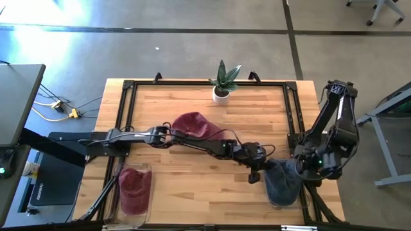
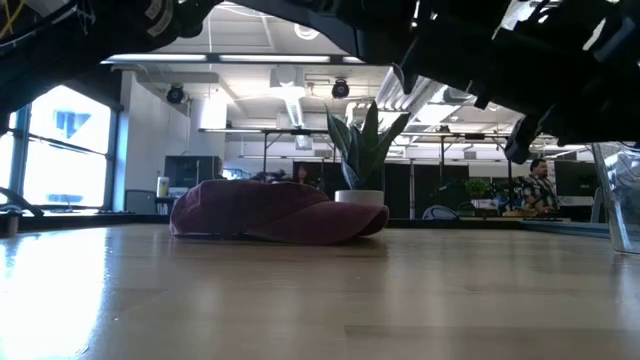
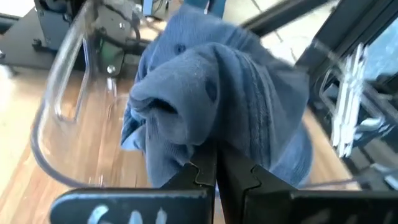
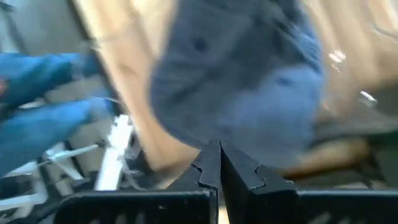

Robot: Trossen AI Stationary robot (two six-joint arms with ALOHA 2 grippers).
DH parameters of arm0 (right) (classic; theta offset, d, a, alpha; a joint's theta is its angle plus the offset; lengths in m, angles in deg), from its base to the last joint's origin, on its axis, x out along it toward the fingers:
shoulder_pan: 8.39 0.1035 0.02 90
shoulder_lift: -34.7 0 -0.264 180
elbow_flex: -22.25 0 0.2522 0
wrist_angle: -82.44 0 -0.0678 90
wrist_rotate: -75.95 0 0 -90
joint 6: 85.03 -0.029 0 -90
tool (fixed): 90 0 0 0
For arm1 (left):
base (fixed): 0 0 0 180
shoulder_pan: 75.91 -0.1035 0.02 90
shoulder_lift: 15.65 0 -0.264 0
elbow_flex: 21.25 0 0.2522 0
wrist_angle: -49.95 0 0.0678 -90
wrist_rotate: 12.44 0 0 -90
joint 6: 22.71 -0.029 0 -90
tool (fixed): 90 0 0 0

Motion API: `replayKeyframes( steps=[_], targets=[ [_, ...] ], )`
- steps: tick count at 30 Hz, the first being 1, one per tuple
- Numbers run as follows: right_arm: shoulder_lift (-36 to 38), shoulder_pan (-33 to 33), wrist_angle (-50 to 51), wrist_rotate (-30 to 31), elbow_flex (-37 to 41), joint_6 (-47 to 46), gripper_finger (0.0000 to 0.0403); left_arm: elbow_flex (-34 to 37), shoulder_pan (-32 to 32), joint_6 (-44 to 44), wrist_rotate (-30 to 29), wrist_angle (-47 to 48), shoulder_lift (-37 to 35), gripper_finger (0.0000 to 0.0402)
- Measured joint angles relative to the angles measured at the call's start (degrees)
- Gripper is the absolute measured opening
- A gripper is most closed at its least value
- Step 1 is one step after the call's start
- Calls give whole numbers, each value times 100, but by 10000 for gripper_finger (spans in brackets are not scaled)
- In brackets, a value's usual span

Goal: Pick & Place hat
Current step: Put the blue cap into the right transparent bin

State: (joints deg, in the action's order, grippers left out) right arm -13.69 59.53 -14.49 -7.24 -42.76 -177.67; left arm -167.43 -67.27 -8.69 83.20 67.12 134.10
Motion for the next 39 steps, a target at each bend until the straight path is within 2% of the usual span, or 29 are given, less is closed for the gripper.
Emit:
replayKeyframes(
  steps=[5,10,16,20,24,33,36,39],
  targets=[
    [-23,0,449,-575,296,-431,2,13,0,-155,144,49,-235,3],
    [-30,0,-117,-1181,1096,-548,1,3,0,269,303,470,-680,3],
    [-182,-70,51,-538,938,-648,1,24,0,731,221,976,-729,3],
    [-232,-256,-99,-705,1077,-643,1,-13,0,952,9,1457,-792,3],
    [-463,-319,-128,-623,1065,-601,1,26,0,986,-152,1844,-719,3],
    [-1049,-612,-474,49,1065,-111,0,6,0,986,-299,1721,-738,3],
    [-1129,-645,-456,94,1065,-96,0,6,0,917,-299,1715,-740,3],
    [-1114,-552,-526,615,1065,-96,0,6,0,709,-307,1681,-738,3]
  ],
)
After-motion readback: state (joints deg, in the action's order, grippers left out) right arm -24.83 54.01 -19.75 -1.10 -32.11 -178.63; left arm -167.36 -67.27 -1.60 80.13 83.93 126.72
